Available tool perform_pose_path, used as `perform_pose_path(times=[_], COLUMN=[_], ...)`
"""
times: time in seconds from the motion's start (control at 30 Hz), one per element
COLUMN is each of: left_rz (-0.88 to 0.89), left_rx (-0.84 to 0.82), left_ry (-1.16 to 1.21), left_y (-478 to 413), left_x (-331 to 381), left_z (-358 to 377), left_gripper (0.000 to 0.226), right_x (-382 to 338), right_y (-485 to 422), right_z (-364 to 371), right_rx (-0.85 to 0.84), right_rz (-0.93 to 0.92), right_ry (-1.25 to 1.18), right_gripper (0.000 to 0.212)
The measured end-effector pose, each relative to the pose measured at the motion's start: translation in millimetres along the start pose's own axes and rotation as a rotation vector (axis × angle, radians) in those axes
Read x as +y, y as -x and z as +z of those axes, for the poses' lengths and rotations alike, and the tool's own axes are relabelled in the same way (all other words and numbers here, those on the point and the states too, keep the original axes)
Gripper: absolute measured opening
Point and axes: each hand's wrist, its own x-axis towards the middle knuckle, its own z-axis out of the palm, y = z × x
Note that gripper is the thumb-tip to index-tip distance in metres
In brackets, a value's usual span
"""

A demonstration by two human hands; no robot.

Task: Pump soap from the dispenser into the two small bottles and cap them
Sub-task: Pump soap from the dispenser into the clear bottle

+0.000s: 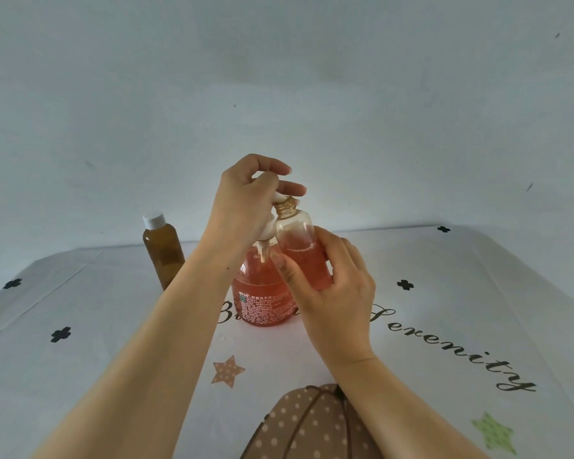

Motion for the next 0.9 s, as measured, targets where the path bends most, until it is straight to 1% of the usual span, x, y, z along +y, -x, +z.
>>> perform_pose_path(times=[0.1, 0.3, 0.5, 0.77, 0.9], left_rz=[-0.002, 0.084, 0.092, 0.077, 0.026], left_rx=[-0.017, -0.061, -0.098, -0.073, -0.015], left_ry=[0.041, -0.191, -0.322, -0.297, -0.124], left_y=[1, -2, -3, -1, 0], left_x=[0, -7, -10, -7, 0], left_z=[2, -2, -2, -2, -1], left_gripper=[0.032, 0.032, 0.036, 0.031, 0.024], right_x=[1, 3, 3, 3, 0], right_y=[0, 2, 4, 3, 0], right_z=[0, -1, -3, -2, 1], right_rx=[-0.010, -0.015, -0.010, -0.008, 0.001], right_rz=[0.003, 0.015, 0.016, 0.027, 0.017], right_ry=[0.011, 0.023, 0.048, 0.034, -0.003], right_gripper=[0.057, 0.058, 0.058, 0.057, 0.059])
